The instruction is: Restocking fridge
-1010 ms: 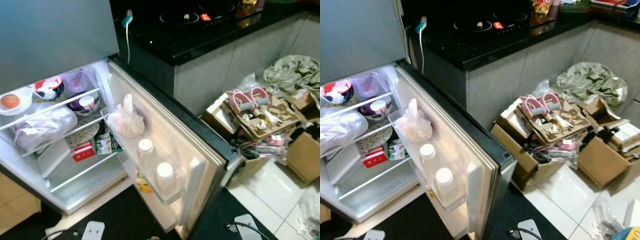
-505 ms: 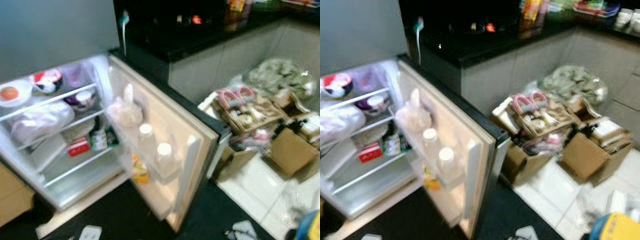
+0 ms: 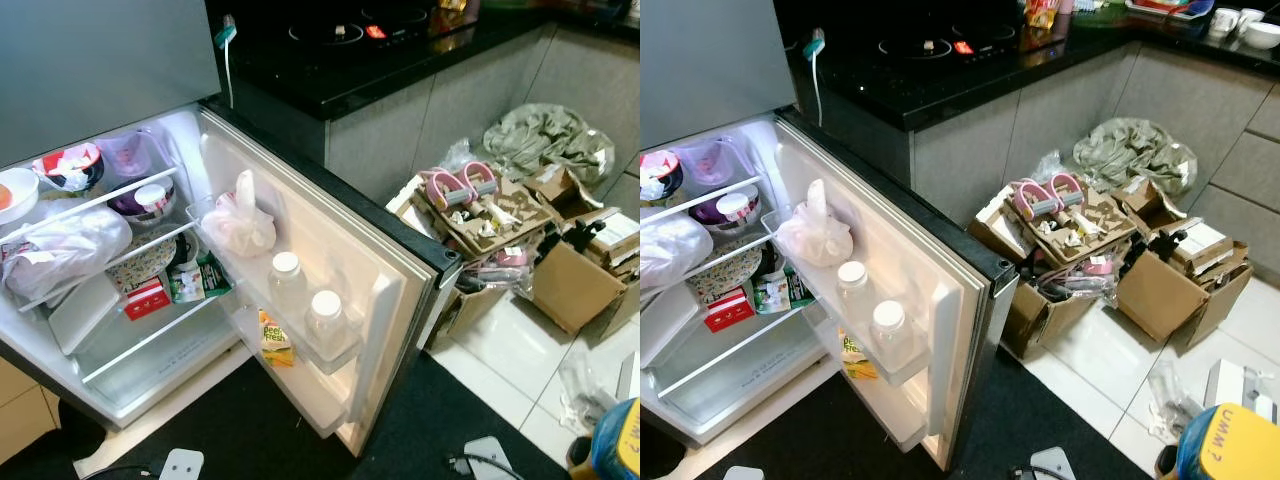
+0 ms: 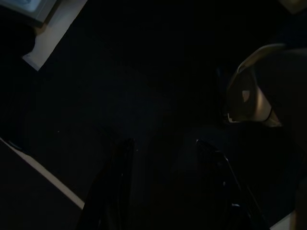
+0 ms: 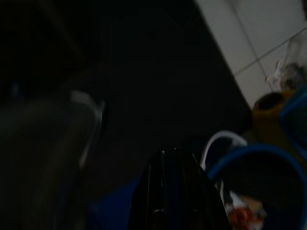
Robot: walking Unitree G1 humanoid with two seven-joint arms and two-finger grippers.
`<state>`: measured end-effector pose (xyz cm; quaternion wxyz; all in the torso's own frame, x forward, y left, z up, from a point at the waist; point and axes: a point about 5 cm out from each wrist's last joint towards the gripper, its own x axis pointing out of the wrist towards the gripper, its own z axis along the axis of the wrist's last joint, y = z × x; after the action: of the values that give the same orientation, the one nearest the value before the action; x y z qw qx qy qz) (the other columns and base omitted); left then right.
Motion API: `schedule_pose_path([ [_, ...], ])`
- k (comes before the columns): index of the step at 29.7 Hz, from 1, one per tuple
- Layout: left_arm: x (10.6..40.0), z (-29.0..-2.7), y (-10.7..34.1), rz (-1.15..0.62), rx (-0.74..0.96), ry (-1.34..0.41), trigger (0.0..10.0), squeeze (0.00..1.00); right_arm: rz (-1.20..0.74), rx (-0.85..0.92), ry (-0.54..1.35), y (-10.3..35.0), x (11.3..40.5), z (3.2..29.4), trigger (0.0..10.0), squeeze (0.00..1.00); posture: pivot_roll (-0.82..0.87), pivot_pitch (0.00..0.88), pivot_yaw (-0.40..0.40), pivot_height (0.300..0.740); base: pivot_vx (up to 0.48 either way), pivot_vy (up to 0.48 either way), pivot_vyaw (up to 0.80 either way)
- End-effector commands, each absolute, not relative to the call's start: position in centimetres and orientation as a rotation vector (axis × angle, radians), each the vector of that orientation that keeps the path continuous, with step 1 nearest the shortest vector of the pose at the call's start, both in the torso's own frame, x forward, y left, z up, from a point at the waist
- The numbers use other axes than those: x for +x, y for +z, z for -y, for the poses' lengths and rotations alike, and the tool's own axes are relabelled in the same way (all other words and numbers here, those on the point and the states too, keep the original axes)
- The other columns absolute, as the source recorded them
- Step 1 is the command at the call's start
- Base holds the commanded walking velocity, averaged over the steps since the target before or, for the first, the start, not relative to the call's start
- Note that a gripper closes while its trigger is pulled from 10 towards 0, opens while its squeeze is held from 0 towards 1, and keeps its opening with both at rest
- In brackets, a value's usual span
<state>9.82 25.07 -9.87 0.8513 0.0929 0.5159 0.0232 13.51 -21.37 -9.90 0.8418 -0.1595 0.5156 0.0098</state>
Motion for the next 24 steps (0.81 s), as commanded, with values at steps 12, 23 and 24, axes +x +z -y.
schedule_pose_path([
  [12, 9.6, -25.2, -9.9, -1.094, 0.197, 0.051, 10.0, 0.0, -0.575, -0.256, 0.013, -2.9, 25.3, 20.2, 10.0, 0.0, -0.01, 0.069, -0.017, 0.74, 0.0, 0.0, 0.0],
  [23, 9.6, -25.2, -9.9, -1.096, 0.2, 0.051, 10.0, 0.0, -0.352, -0.184, 0.332, 1.1, 28.9, 13.8, 10.0, 0.0, 0.0, 0.07, -0.019, 0.74, 0.0, 0.0, 0.0],
  [24, 9.6, -25.2, -9.9, -1.096, 0.199, 0.051, 10.0, 0.0, -0.331, -0.187, 0.414, 1.5, 28.9, 12.6, 10.0, 0.0, -0.01, 0.069, -0.02, 0.74, 0.0, 0.0, 0.0],
])
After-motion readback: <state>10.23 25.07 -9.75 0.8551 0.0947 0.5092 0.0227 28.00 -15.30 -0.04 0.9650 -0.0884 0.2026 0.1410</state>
